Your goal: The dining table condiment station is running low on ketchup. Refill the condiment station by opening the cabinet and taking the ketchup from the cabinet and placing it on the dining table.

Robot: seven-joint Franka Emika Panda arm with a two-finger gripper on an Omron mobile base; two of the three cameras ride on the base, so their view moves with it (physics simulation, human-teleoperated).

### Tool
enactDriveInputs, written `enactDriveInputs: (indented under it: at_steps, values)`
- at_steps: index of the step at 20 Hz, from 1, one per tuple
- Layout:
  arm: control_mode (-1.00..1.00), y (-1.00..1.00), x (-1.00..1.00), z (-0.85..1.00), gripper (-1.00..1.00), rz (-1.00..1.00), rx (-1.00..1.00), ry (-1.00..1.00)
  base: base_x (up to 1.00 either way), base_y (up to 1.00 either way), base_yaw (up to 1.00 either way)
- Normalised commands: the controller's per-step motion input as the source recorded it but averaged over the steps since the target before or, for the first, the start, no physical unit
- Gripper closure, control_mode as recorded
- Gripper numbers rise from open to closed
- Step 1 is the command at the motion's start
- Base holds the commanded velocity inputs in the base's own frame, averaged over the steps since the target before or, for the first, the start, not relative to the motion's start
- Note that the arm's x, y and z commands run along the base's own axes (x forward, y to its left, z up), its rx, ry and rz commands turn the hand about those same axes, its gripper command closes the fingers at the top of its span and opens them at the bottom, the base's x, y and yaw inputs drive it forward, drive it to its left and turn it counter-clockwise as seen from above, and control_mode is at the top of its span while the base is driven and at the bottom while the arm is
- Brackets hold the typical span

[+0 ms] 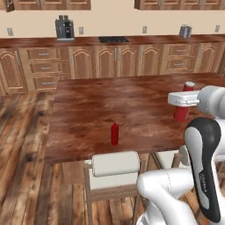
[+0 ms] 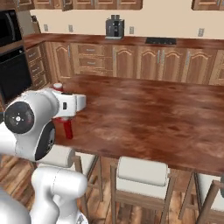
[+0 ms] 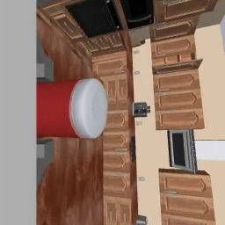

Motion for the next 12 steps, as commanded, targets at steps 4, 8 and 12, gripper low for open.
enactDriveInputs:
  at_steps: [4, 8, 12]
  values:
    - [-1.0, -0.76, 0.99, -0.32, 1.0, 0.43, 0.1, 0.0, 0.0, 0.0, 0.0]
    - [-1.0, -0.56, 0.84, -0.45, 1.0, 0.41, 0.05, 0.0, 0.0, 0.0, 0.0]
    - [-1.0, -0.11, 0.5, -0.62, 1.0, 0.35, 0.0, -0.02, 0.0, 0.0, 0.0]
